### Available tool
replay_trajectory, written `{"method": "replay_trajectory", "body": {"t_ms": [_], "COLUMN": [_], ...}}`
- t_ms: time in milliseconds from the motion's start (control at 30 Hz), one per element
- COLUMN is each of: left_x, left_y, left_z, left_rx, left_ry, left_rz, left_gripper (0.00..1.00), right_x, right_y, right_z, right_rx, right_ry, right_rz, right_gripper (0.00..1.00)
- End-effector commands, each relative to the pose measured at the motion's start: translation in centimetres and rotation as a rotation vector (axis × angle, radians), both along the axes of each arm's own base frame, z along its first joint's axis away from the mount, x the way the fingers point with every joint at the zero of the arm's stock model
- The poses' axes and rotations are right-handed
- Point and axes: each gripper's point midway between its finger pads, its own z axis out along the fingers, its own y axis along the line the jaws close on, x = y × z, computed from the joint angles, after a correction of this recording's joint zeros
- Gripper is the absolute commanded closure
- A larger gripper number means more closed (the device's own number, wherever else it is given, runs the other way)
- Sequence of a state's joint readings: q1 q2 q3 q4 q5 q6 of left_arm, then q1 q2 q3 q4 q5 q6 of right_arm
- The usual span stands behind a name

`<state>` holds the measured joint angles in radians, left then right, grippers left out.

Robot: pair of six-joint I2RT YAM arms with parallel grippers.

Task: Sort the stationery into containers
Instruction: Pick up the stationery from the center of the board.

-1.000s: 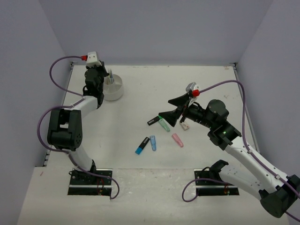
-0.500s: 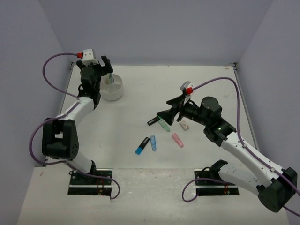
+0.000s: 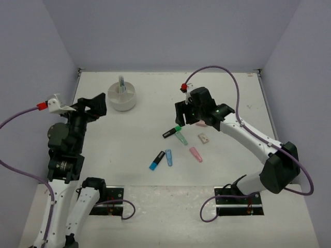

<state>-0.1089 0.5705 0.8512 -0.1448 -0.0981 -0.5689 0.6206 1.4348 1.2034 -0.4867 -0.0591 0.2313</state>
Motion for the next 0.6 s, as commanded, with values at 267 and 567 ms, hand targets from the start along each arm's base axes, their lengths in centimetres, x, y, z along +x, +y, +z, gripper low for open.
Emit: {"method": "replay_trajectory", "body": {"t_ms": [267, 567], "left_x": [-0.2, -0.4], "left_y": [-5.2, -5.7], "left_z": [-15.9, -16.7], "left_rx": [0.226, 0.233], "left_ry": [0.427, 0.445], "left_rz": [-0.364, -0.395], "left_gripper": [0.00, 0.00], "right_x": [-1.1, -0.3], "right_y": [-1.4, -0.5], "right_z": [-11.7, -15.7], "right_rx": [-0.311, -0.386], "right_ry": [0.293, 0.346], "right_rz": [0.022, 0.026], "right_gripper": [0.43, 0.53]}}
